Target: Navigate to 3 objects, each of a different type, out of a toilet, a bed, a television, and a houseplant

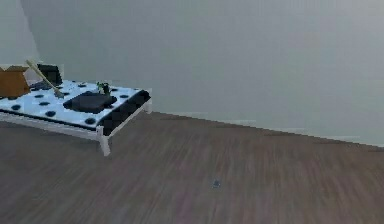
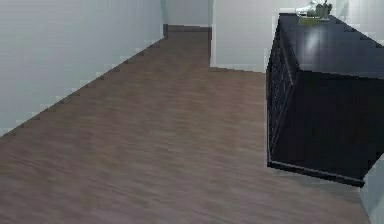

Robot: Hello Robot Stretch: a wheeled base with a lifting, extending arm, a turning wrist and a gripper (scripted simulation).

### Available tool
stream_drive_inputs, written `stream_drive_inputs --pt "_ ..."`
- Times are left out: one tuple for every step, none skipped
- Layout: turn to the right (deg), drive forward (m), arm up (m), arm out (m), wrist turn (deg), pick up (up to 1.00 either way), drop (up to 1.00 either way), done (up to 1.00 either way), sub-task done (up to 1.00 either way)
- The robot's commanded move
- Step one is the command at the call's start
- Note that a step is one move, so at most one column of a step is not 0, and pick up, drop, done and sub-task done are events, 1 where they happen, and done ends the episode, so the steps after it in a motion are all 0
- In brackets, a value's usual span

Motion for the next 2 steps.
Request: stream_drive_inputs --pt "-15.0 0.0 0.0 0.0 0.0 0.0 0.0 0.0 0.0" --pt "0.0 1.0 0.0 0.0 0.0 0.0 0.0 0.0 0.0"
